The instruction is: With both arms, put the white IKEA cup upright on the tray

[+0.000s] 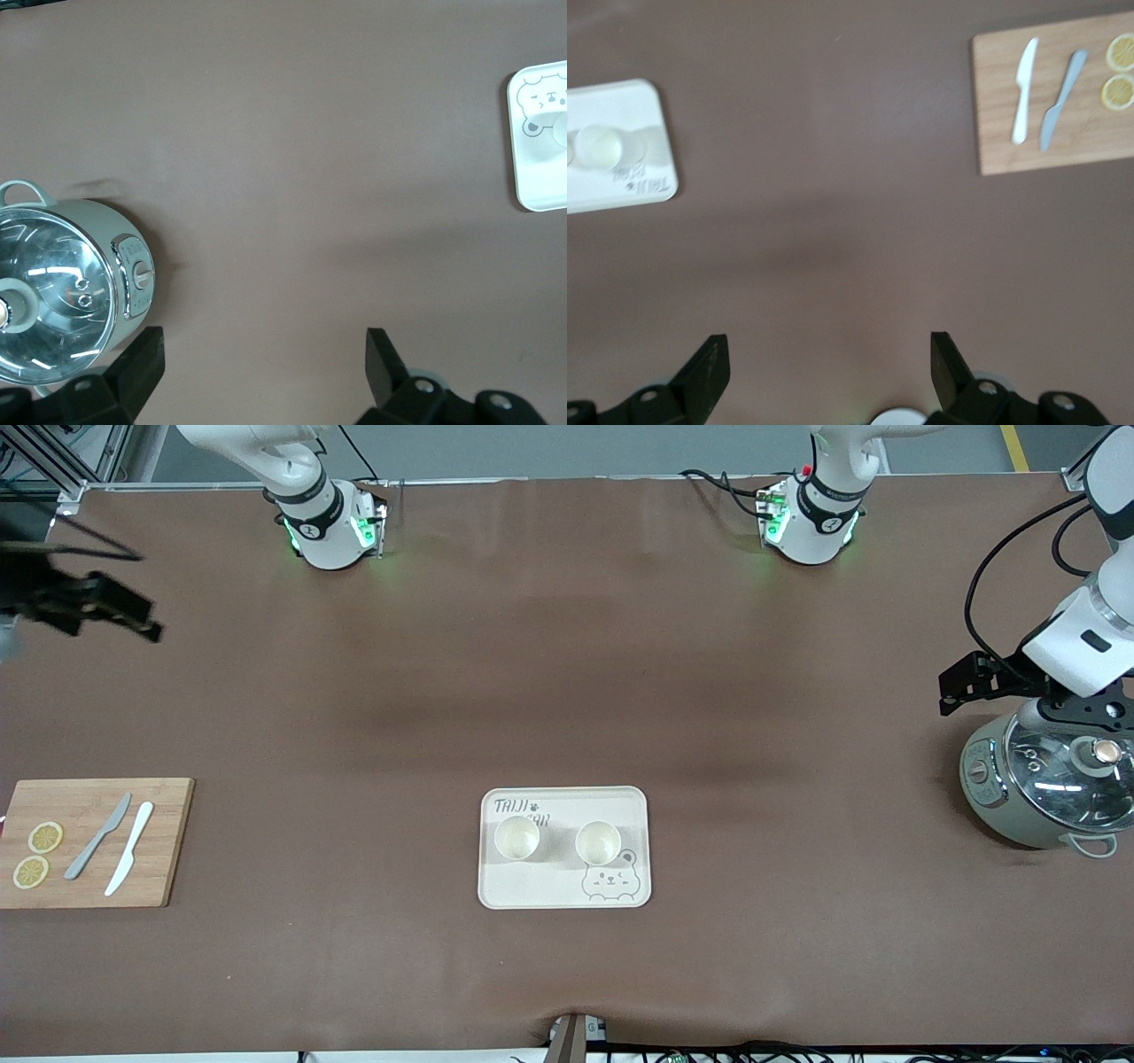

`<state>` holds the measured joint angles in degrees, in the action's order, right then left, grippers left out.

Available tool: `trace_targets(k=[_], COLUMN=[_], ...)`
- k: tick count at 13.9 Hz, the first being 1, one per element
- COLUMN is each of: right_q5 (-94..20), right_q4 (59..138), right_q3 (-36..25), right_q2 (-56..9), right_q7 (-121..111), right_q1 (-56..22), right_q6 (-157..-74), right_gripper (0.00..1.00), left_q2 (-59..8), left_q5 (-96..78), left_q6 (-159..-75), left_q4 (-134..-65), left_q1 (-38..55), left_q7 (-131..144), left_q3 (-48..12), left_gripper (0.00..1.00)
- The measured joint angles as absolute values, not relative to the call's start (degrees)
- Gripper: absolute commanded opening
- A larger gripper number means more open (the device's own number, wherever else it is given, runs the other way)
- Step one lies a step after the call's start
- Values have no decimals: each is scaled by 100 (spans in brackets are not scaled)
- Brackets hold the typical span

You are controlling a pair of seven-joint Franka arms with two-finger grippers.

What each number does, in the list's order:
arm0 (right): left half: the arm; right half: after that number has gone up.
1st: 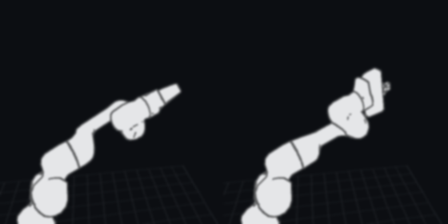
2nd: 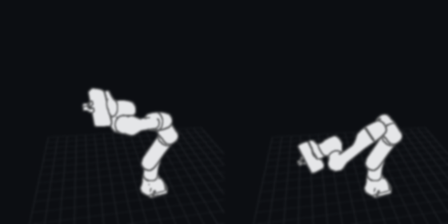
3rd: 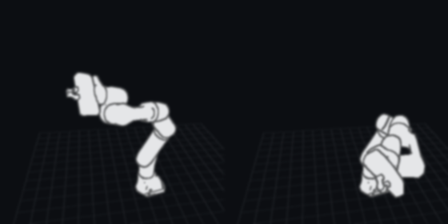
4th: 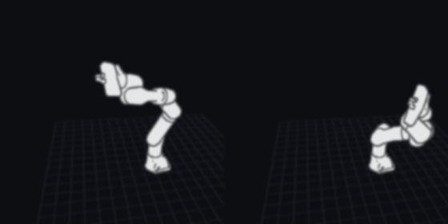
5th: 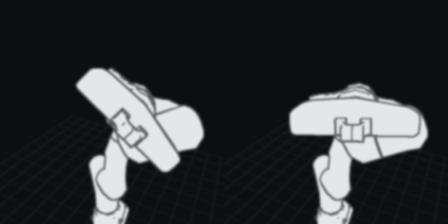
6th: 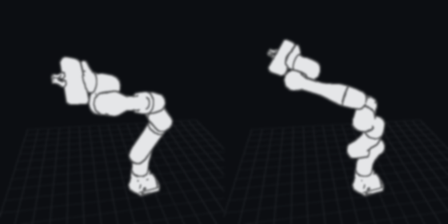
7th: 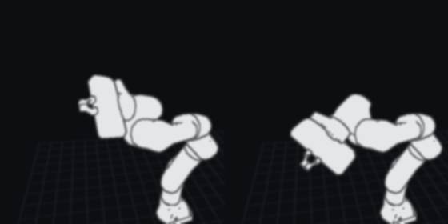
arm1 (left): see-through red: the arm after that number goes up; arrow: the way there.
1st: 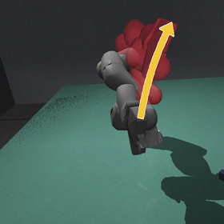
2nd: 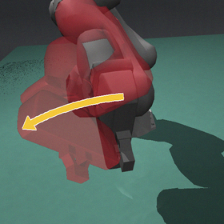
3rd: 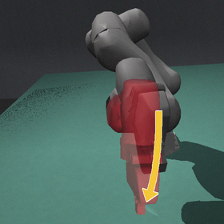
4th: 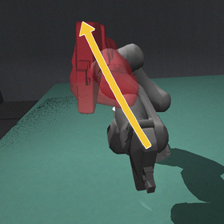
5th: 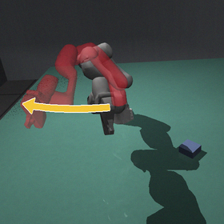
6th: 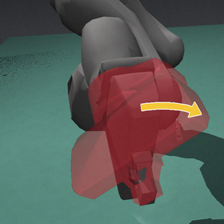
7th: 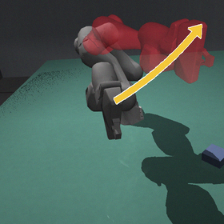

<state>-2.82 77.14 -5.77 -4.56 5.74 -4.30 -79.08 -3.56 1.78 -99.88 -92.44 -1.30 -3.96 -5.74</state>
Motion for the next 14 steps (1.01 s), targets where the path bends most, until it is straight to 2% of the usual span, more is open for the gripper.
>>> trace_targets(k=[2, 4, 14], right_q5=[-282, -279, -279], right_q4=[8123, 8290, 8301], right_q3=[-576, -569, -504], right_q2=[-522, -575, -548], right_q7=[214, -136, -397], right_q1=[-169, -70, 53], right_q6=[-8540, -8757, -8785], right_gripper=[100, 100, 100], left_q2=[-356, -358, -466], left_q5=[178, 178, 151], left_q6=[-9988, -9988, -9995], left_q4=[-9244, -9244, -9209], left_q1=[-130, -130, -118], left_q7=[-396, -396, -332], left_q3=[-574, -574, -589], left_gripper=[100, 100, 100])
